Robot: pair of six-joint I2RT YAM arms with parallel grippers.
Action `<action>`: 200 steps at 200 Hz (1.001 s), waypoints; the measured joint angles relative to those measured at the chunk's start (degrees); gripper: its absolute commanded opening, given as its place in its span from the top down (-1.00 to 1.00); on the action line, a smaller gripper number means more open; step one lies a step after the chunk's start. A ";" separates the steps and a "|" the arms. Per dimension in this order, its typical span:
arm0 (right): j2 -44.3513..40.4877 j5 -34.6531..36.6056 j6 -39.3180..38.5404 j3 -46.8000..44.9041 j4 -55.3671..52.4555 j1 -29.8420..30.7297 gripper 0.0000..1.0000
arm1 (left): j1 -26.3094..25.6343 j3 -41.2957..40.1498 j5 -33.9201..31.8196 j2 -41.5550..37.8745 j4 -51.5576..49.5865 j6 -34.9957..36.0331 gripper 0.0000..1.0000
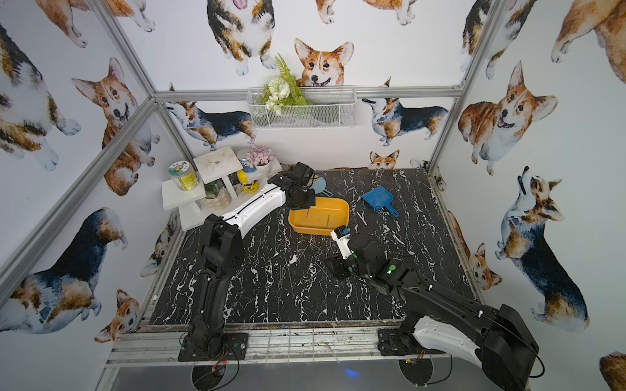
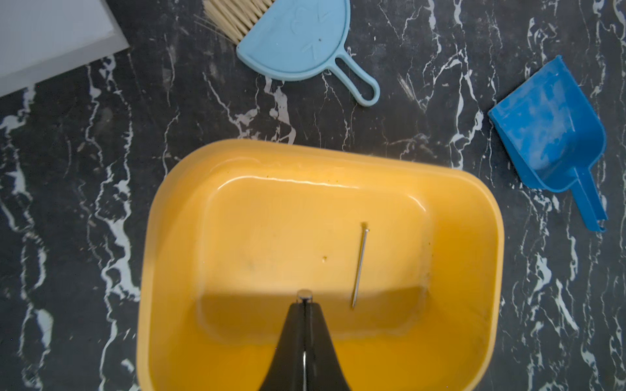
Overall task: Put the nails on the desktop into the storage box
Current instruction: Place the nail in the storage box.
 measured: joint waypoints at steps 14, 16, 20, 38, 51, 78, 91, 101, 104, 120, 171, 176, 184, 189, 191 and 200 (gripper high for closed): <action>-0.39 -0.02 -0.13 -0.20 -0.39 -0.31 0.03 | 0.00 3.45 -0.17 2.86 -1.16 0.24 1.00; -0.44 -0.04 -0.13 -0.22 -0.46 -0.31 0.03 | 0.00 4.07 -0.22 3.32 -1.44 0.33 1.00; -0.52 -0.02 -0.15 -0.22 -0.66 -0.35 0.03 | 0.00 4.96 -0.35 4.02 -1.79 0.44 1.00; -0.61 -0.02 -0.17 -0.26 -1.46 -0.59 0.03 | 0.00 9.14 -0.61 6.91 -3.37 1.07 1.00; -0.63 -0.02 -0.17 -0.26 -1.84 -0.70 0.03 | -0.02 12.26 -0.74 8.70 -4.72 1.27 0.79; -0.70 0.02 -0.35 -0.24 -1.90 -0.96 0.03 | -0.46 15.32 -1.05 9.75 -6.67 1.68 0.44; -0.74 0.00 -0.37 -0.22 -1.90 -0.98 0.03 | -0.79 15.47 -1.25 9.14 -7.32 1.73 0.36; -0.81 0.00 -0.39 -0.20 -1.90 -1.01 0.03 | -1.03 15.43 -1.51 8.37 -8.02 1.92 0.31; -0.83 0.00 -0.39 -0.20 -1.90 -1.01 0.03 | -1.09 15.37 -1.51 8.13 -8.15 1.99 0.30; -0.85 -0.02 -0.42 0.02 -1.95 -1.01 0.03 | -1.57 14.58 -2.34 6.25 -8.72 2.34 0.28; -1.51 0.00 -1.36 2.36 -2.69 -1.05 -0.01 | -3.10 1.18 -4.02 -6.69 -6.95 2.51 0.27; -1.51 -0.02 -1.44 2.62 -2.80 -1.07 -0.01 | -3.10 -0.87 -4.07 -8.46 -6.64 2.49 0.27; -1.51 -0.02 -1.53 3.02 -2.97 -1.07 0.00 | -3.08 -4.94 -4.35 -11.72 -5.51 2.23 0.27; -1.49 -0.02 -1.64 3.32 -3.13 -1.09 0.00 | -3.02 -7.96 -4.50 -14.03 -4.74 2.05 0.27; -1.46 -0.02 -1.64 3.41 -3.21 -1.09 -0.01 | -2.99 -8.92 -4.57 -14.75 -4.42 2.01 0.27; -1.44 -0.04 -1.70 3.82 -3.32 -1.11 0.00 | -2.97 -14.10 -4.90 -18.80 -3.56 1.40 0.26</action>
